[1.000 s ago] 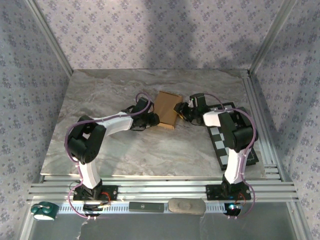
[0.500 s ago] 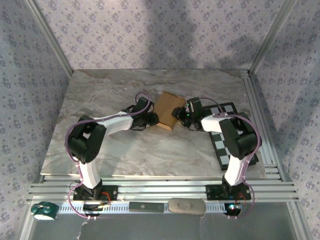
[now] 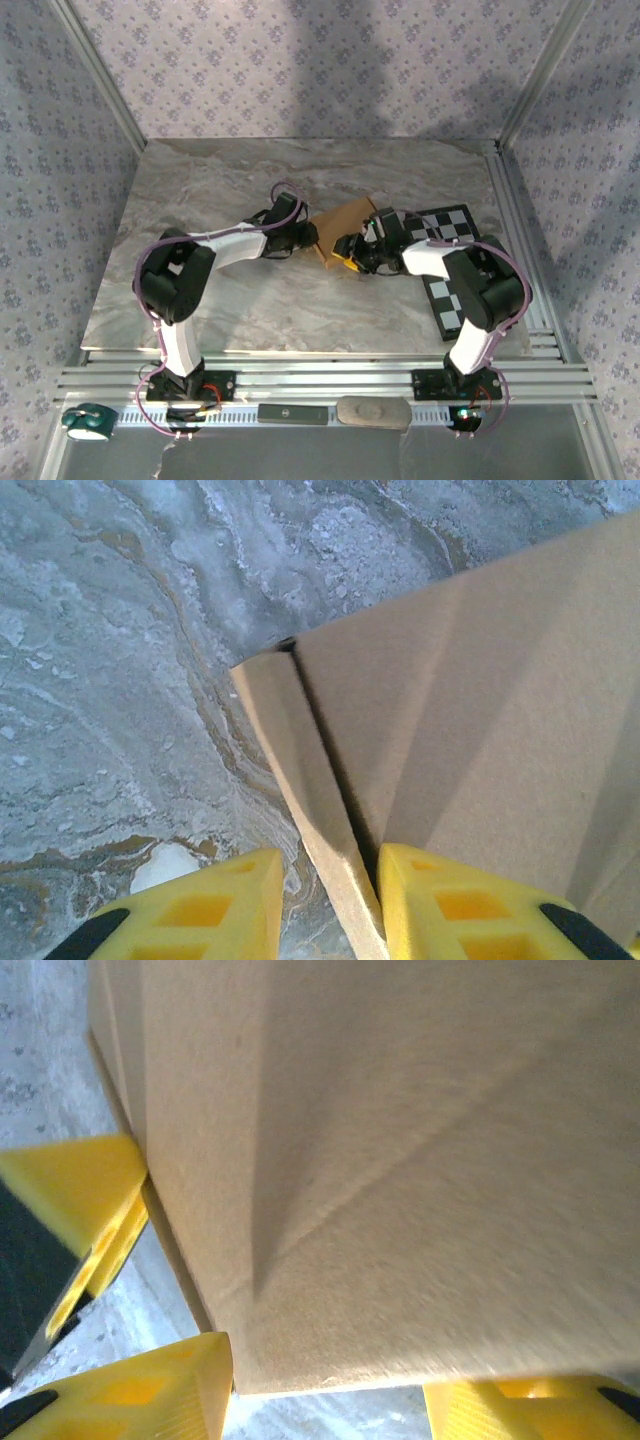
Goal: Fold the paper box
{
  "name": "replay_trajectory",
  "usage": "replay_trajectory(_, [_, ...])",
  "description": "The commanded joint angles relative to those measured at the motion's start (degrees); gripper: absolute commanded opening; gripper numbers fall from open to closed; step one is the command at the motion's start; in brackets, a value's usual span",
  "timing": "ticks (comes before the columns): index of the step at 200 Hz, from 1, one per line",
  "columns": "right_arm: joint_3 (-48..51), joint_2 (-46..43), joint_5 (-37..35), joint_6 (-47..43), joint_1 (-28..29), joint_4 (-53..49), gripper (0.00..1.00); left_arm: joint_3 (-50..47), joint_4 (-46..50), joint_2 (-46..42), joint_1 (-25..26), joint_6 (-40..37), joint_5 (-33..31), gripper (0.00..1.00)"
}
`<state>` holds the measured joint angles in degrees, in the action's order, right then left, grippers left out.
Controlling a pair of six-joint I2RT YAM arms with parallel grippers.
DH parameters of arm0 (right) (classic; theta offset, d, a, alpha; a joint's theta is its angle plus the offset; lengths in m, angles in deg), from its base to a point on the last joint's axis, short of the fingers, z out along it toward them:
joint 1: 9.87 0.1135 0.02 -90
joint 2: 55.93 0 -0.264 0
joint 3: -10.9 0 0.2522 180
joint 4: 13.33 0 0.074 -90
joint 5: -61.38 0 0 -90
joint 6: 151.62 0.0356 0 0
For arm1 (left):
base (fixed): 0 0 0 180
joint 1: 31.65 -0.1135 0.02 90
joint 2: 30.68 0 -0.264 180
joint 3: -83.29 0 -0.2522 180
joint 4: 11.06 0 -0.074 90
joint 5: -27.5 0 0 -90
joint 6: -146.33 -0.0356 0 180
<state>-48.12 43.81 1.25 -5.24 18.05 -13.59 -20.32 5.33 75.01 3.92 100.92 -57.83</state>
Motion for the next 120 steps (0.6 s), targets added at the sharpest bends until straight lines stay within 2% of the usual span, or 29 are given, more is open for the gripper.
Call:
replay_trajectory(1, [0.12, 0.86, 4.97, 2.74, 1.83, 6.64, 0.54, -0.34, 2.65, 2.75, 1.43, -1.27, 4.69, 0.32])
replay_trajectory(20, [-0.29, 1.73, 5.51, 4.35, 1.95, 8.98, 0.54, -0.51, 2.29, 3.06, 1.45, -1.19, 5.53, 0.32])
replay_trajectory(76, [-1.99, 2.51, 5.20, 2.30, 0.65, 6.67, 0.51, -1.92, 2.42, 0.63, 0.57, -1.37, 4.49, 0.33])
replay_trajectory(120, [-3.62, -2.37, 4.10, -7.59, 3.16, -5.37, 0.55, 1.10, 6.44, -1.60, -1.99, -6.43, 2.31, 0.40])
